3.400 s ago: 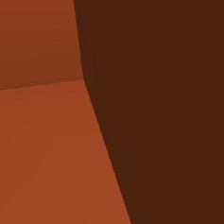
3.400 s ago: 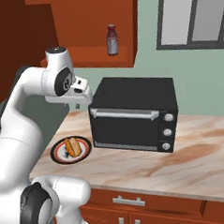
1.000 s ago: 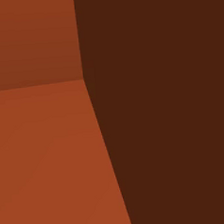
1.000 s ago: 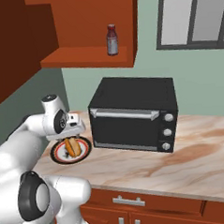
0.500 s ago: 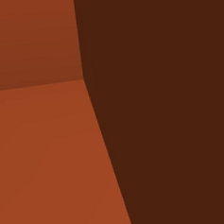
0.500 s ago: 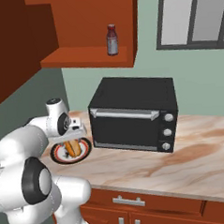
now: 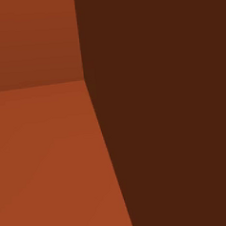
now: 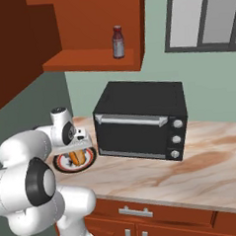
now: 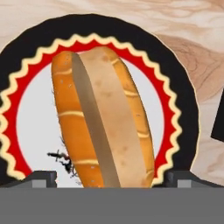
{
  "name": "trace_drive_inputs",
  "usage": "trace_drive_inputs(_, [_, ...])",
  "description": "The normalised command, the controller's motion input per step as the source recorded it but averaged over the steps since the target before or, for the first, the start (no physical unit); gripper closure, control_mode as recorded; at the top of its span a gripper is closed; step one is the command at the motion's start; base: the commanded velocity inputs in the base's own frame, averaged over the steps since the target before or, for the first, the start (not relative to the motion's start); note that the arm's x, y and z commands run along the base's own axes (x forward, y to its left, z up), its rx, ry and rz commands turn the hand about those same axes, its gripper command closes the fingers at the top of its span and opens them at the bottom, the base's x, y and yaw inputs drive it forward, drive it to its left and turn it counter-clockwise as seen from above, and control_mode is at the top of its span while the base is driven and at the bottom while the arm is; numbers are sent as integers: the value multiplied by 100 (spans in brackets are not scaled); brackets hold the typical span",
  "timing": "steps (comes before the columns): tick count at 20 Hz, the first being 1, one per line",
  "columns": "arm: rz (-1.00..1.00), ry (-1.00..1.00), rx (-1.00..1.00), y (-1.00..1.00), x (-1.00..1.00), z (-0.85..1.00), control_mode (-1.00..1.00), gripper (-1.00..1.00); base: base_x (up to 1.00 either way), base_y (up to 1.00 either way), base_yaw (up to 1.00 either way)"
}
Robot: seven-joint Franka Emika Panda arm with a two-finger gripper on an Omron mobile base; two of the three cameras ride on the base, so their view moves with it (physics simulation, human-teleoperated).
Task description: Move the hot dog bun to the plate on the dining table and place the condiment next to that plate. Then navigate to the fridge and take the sausage and place it on the plate as well.
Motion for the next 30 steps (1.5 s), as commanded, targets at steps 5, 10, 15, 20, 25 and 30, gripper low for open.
trace_drive_inputs(5, [0,0,-1,0,0,-27,-100,-100,0,0,0])
trace_drive_inputs(10, [0,0,0,0,0,-19,-100,-100,0,0,0])
trace_drive_inputs(15, [0,0,0,0,0,-19,-100,-100,0,0,0])
trace_drive_inputs(20, [0,1,-1,2,0,-27,-100,100,0,0,0])
trace_drive_inputs(25, [0,2,-4,1,0,-15,-100,100,0,0,0])
trace_drive_inputs(30, [0,-14,0,0,-36,8,-100,100,0,0,0])
